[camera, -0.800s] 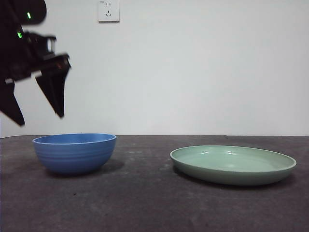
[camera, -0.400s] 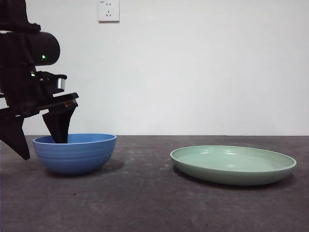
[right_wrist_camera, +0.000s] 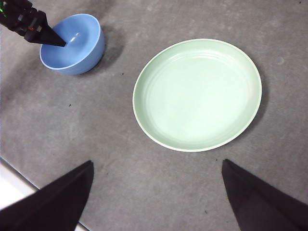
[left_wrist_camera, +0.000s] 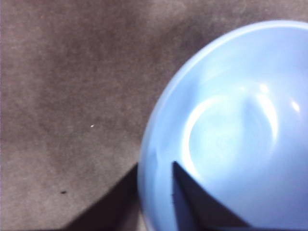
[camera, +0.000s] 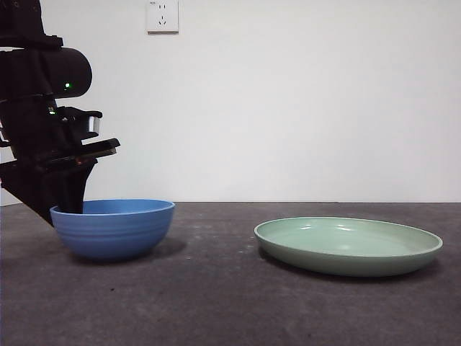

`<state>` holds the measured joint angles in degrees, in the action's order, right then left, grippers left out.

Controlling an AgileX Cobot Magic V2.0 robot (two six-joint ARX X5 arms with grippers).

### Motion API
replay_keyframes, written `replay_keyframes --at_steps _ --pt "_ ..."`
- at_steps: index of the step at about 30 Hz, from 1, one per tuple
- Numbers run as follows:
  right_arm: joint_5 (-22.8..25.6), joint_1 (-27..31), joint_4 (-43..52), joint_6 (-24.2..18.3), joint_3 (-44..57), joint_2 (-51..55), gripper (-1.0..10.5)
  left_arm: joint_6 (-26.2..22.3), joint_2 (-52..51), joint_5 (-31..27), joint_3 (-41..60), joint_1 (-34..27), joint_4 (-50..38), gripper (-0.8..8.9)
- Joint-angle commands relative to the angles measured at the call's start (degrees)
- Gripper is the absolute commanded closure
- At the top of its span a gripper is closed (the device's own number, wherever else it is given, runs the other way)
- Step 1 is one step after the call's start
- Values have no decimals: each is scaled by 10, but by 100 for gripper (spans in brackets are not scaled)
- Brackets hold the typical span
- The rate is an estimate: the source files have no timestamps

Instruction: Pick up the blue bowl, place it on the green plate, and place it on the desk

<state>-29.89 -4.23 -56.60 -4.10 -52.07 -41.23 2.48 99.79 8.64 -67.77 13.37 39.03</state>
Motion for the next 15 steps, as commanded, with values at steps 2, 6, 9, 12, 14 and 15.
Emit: replay_keyframes --at_steps 2,6,9,12,14,15 --pt "-1 -2 5 5 -10 -3 521 15 -2 -3 -13 2 -11 803" --pt "-1 -2 5 5 -10 -3 521 17 -21 -3 -14 2 -19 803" --pt "-1 -2 5 5 -10 -3 521 18 -41 -2 -21 2 -16 804" --pt "-1 -2 5 5 -10 -2 521 29 -61 2 -38 3 -5 803" --pt "0 -2 5 5 -10 -2 521 36 -77 4 -52 8 3 803" --pt "0 -2 5 5 -10 -2 521 42 -84 5 -60 12 7 803"
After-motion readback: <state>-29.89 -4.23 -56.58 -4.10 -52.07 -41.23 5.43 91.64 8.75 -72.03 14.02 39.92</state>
